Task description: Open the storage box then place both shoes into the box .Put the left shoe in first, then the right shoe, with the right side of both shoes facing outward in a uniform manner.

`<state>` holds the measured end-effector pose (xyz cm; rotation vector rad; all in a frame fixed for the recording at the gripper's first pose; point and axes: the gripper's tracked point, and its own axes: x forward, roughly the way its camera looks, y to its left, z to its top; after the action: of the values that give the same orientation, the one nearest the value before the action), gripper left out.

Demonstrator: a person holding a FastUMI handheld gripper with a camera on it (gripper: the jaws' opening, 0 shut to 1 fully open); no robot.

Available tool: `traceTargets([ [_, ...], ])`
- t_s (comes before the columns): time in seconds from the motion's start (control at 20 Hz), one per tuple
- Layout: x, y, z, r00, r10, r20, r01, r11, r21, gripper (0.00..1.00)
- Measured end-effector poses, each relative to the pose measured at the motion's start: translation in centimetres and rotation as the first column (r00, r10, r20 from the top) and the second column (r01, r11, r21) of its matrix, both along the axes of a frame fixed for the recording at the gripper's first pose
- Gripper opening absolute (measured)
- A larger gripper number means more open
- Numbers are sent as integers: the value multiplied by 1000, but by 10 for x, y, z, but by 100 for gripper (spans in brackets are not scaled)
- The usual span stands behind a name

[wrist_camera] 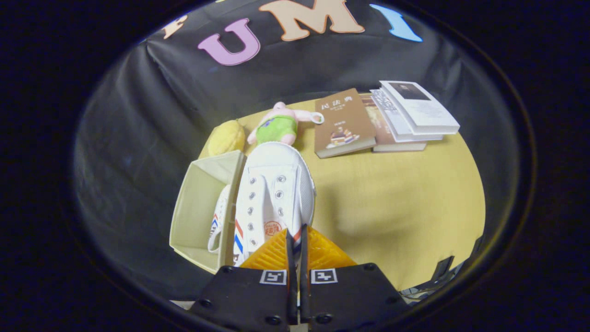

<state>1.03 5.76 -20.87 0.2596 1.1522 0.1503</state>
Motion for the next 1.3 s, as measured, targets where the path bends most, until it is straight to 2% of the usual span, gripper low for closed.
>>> traceTargets([
  [0.6,23,120,8,997,67,23,-69,994,86,5],
  [0.85,19,147,-14,996,87,-12,-86,994,68,6],
  [1.05,17,148,-34,998,63,-31,-63,998,6,5],
  [1.2,37,148,-18,997,26,76,-27,999,18,41],
  [1.3,42,138,-4,989,44,139,-42,999,-19,65],
])
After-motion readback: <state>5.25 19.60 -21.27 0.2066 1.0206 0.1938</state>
